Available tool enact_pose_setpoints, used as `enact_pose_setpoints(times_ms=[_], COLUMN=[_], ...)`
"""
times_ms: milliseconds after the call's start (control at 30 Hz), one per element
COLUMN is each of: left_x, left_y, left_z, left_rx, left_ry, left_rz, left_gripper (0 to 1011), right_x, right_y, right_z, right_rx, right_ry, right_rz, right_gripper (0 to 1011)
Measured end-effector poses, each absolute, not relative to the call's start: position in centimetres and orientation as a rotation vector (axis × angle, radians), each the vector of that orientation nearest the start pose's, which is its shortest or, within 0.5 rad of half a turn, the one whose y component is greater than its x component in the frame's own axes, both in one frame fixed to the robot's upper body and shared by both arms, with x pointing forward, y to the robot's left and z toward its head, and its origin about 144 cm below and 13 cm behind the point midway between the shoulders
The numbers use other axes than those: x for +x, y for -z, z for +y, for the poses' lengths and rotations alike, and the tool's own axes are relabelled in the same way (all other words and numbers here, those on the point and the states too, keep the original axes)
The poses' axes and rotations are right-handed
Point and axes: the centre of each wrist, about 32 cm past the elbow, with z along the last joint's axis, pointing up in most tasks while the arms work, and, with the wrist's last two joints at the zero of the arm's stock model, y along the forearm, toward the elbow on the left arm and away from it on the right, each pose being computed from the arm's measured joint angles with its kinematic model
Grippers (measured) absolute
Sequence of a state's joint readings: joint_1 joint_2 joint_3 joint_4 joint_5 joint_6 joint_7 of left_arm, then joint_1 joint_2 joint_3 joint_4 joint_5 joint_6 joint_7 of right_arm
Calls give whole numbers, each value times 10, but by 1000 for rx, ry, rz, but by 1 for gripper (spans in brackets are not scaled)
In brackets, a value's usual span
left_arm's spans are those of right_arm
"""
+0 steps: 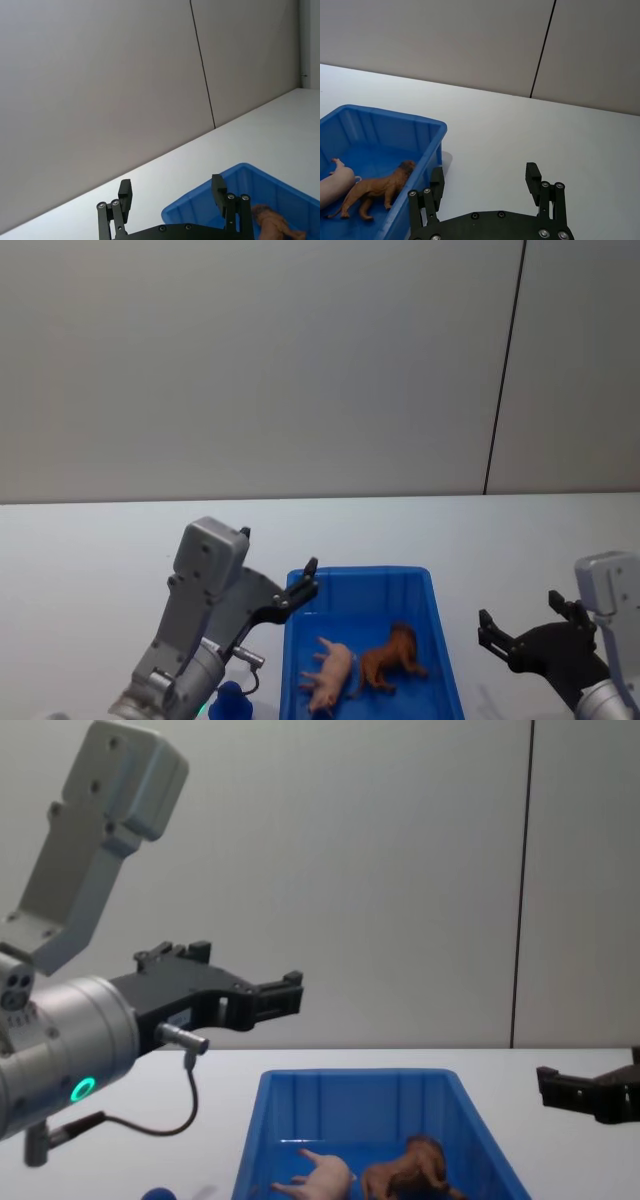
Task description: Pick up the two dolls from the table and place them into the box.
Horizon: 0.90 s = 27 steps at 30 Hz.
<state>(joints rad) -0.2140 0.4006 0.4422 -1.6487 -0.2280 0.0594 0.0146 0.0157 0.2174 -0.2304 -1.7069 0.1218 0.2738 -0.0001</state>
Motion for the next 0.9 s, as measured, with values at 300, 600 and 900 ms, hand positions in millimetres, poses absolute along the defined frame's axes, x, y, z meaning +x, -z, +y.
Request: enact_pose_setpoints(times_ms=[300,600,900], left_x=[478,469,460], left_y=[-1199,-1194,-1187], left_z=[217,233,249], left_rx=[124,159,203], left_ry=[-1194,-1218,-1228], left_rz=[-155,-63,22], left_gripper=[1001,1001,1001], right_x=[451,451,450], right_y=[-1177,-1177,-1177], right_z=[-211,-212,-212], right_rx=[-210,-210,-210], right_ry=[1342,1347,1350], right_rz=[37,38,38], right_gripper=[1001,1001,1001])
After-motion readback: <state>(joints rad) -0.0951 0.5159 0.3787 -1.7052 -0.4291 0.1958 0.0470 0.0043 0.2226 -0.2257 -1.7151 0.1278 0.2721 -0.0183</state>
